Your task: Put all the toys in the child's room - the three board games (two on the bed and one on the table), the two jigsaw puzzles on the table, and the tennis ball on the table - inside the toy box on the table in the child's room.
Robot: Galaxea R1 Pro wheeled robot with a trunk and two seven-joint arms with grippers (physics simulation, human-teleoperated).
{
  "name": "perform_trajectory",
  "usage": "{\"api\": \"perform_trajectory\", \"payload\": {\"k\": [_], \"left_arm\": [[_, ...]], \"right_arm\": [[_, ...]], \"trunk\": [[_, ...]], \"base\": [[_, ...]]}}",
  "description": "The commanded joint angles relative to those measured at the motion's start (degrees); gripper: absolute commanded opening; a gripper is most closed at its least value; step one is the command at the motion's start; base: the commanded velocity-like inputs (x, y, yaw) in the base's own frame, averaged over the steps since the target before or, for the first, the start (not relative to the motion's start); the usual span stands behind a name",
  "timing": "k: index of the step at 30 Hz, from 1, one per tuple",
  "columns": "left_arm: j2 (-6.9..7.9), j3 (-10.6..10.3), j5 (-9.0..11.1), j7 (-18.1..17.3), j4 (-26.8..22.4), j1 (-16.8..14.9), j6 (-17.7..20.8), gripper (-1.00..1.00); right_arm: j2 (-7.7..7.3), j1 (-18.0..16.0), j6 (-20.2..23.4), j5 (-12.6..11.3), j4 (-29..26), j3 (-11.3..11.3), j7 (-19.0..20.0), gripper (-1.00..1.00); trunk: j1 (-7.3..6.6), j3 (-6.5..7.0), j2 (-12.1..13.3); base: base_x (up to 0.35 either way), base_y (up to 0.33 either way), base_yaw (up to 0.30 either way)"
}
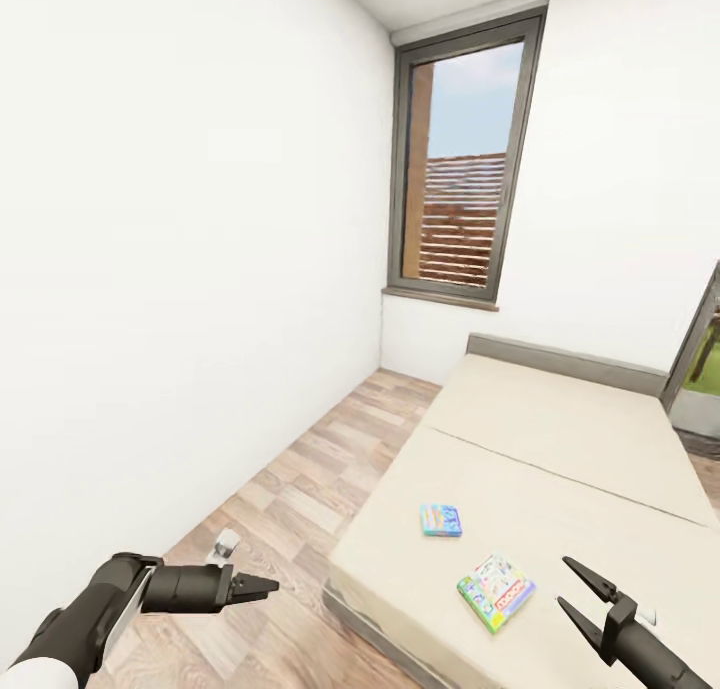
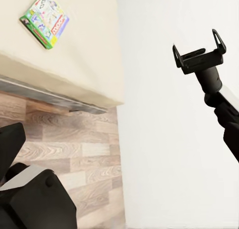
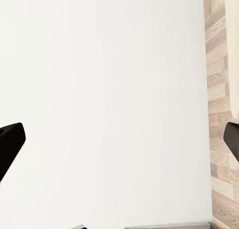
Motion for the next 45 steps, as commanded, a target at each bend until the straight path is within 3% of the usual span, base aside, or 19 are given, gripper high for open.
{"api": "perform_trajectory", "payload": {"k": [1, 26, 45], "left_arm": [[0.01, 0.05, -0.06, -0.22, -0.03, 0.01, 0.61, 1.0], [0.35, 0.05, -0.06, -0.22, -0.04, 0.01, 0.54, 1.0], [0.37, 0.05, -0.07, -0.22, -0.05, 0.01, 0.46, 1.0]], "right_arm": [[0.02, -0.05, 0.24, 0.14, 0.03, -0.1, 0.21, 1.0], [0.02, -0.05, 0.24, 0.22, 0.66, -0.16, 0.21, 1.0], [-0.03, -0.2, 0.22, 0.43, 1.42, -0.19, -0.02, 1.0]], "trunk": [[0.03, 0.02, -0.03], [0.03, 0.67, -0.03], [0.03, -0.69, -0.03]], "base": [[0.127, 0.095, -0.279], [0.052, 0.117, -0.279], [0.0, 0.142, -0.172]]}}
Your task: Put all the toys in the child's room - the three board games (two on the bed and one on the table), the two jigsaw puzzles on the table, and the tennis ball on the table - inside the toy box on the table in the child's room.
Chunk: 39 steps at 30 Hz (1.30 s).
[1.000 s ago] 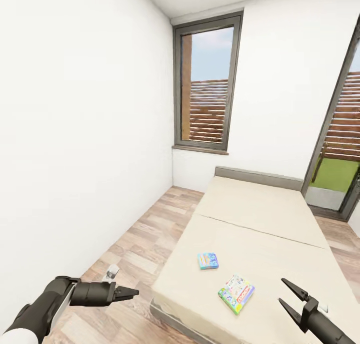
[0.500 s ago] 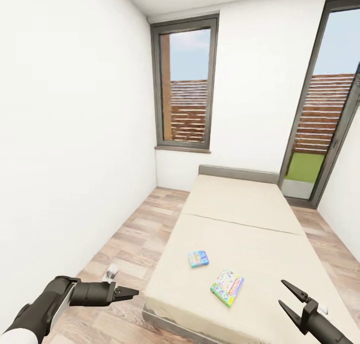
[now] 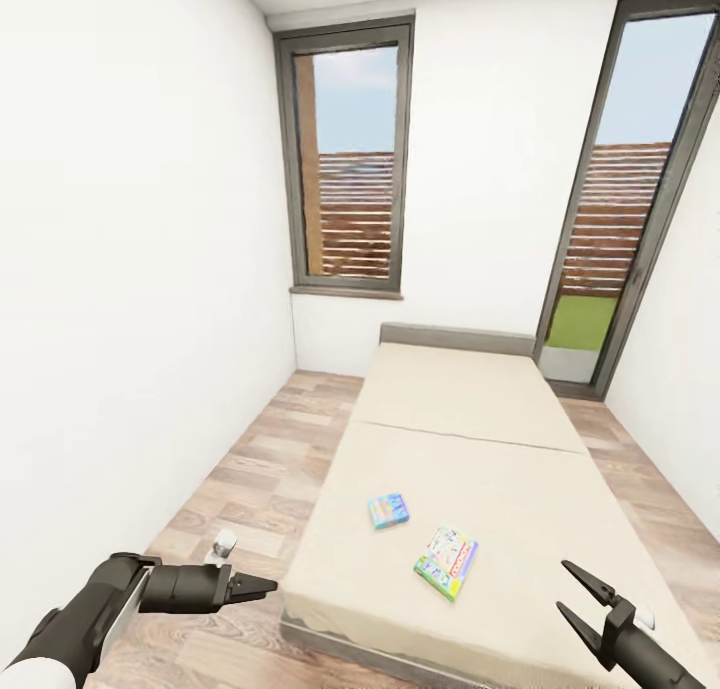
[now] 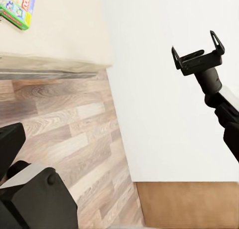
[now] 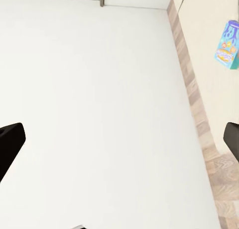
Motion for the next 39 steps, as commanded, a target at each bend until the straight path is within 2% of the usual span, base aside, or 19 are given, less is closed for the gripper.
{"api": "perform_trajectory", "payload": {"k": [1, 11, 26, 39], "left_arm": [[0.02, 0.05, -0.05, -0.23, -0.01, 0.0, 0.6, 1.0], [0.06, 0.05, -0.06, -0.17, 0.01, 0.0, 0.58, 1.0], [0.38, 0.05, -0.05, -0.15, 0.0, 0.0, 0.53, 1.0], [0.43, 0.05, -0.04, -0.14, 0.04, 0.0, 0.51, 1.0]], "right_arm": [[0.03, -0.05, 0.17, 0.16, 0.01, -0.11, 0.08, 1.0], [0.06, 0.0, -0.15, 0.23, 0.01, -0.11, -0.33, 1.0], [0.06, -0.02, -0.12, 0.31, 0.01, -0.11, -0.29, 1.0], [0.06, 0.0, -0.21, 0.29, 0.08, -0.11, -0.19, 1.0]], "trunk": [[0.02, -0.08, -0.05], [0.02, -0.34, -0.05], [0.02, -1.6, -0.05], [0.02, -2.28, -0.05]], "base": [[0.0, 0.18, -0.083], [0.015, 0.07, -0.022], [0.056, 0.103, -0.005], [0.172, 0.137, -0.174]]}}
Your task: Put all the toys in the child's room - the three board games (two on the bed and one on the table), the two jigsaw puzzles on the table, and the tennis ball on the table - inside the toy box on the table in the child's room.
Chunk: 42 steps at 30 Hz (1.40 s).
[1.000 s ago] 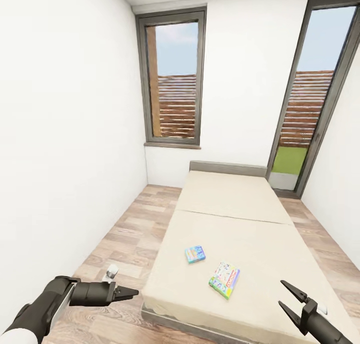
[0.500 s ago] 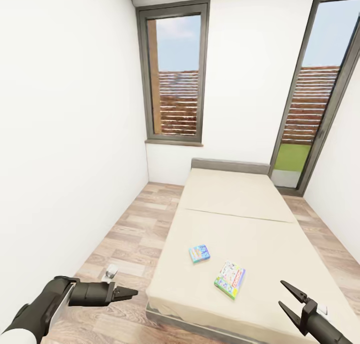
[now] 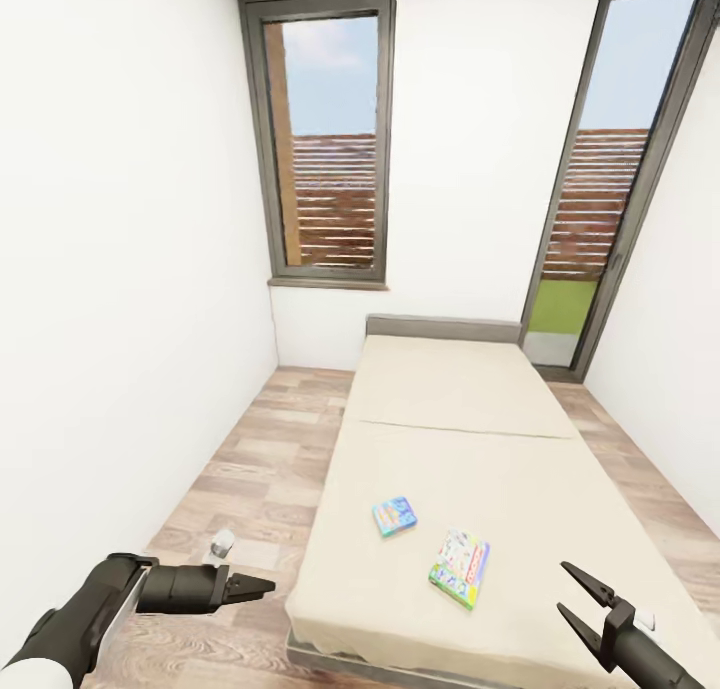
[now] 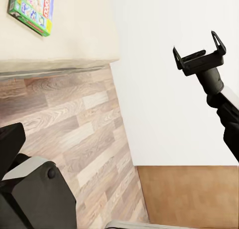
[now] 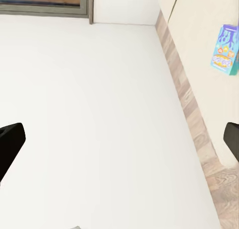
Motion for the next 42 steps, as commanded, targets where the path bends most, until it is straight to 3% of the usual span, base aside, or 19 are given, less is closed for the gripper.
{"api": "perform_trajectory", "payload": {"k": [1, 22, 42], "left_arm": [[0.01, 0.05, -0.06, -0.23, -0.05, -0.03, 0.6, 1.0], [0.39, 0.05, -0.02, -0.3, -0.07, -0.03, 0.6, 1.0], [0.54, 0.05, -0.01, -0.32, -0.06, -0.03, 0.6, 1.0]], "right_arm": [[0.01, -0.08, 0.25, 0.13, 0.02, -0.1, 0.21, 1.0], [0.01, -0.06, 0.2, 0.04, 0.04, -0.1, 0.26, 1.0], [0.18, -0.06, -0.01, 0.33, 0.0, -0.1, 0.0, 1.0]], "trunk": [[0.05, -0.16, -0.13], [0.05, -0.24, -0.13], [0.05, -0.24, -0.13]], "base": [[0.109, 0.043, -0.235], [0.041, 0.057, -0.252], [0.103, 0.085, -0.023]]}}
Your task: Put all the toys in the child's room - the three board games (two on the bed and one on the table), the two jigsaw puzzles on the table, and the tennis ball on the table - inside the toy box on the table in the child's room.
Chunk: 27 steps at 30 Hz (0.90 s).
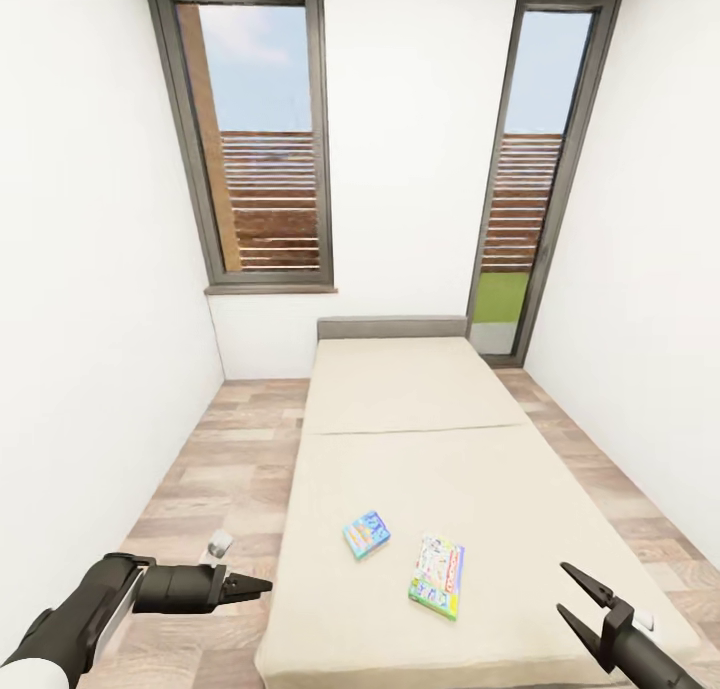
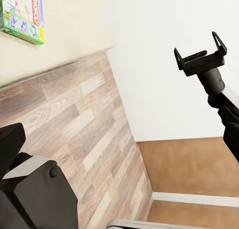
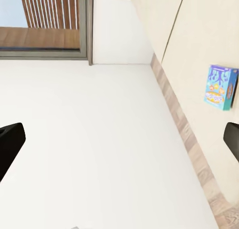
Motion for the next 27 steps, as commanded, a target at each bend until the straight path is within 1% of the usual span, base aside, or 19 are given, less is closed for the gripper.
{"api": "perform_trajectory", "payload": {"k": [1, 10, 17, 27], "left_arm": [[0.0, 0.04, -0.05, -0.23, 0.0, -0.05, 0.6, 1.0], [0.0, 0.04, -0.03, -0.23, 0.0, -0.05, 0.6, 1.0], [0.0, 0.04, -0.03, -0.24, -0.01, -0.05, 0.6, 1.0], [0.0, 0.04, -0.03, -0.3, 0.0, -0.05, 0.6, 1.0]], "right_arm": [[0.03, -0.07, 0.21, 0.14, -0.01, -0.11, 0.2, 1.0], [0.1, -0.08, -2.52, 0.27, -0.04, 0.15, 0.09, 1.0], [0.11, -0.08, -2.96, 0.35, -0.02, 0.29, 0.01, 1.0], [0.07, -0.12, -3.01, 0.39, -0.05, 0.23, -0.09, 1.0]], "trunk": [[0.05, -0.13, -0.13], [0.05, -0.13, -0.13], [0.05, -0.13, -0.13], [0.05, -0.13, -0.13]], "base": [[0.117, 0.087, 0.0], [0.12, 0.024, 0.0], [0.142, 0.002, 0.0], [0.02, 0.0, 0.0]]}}
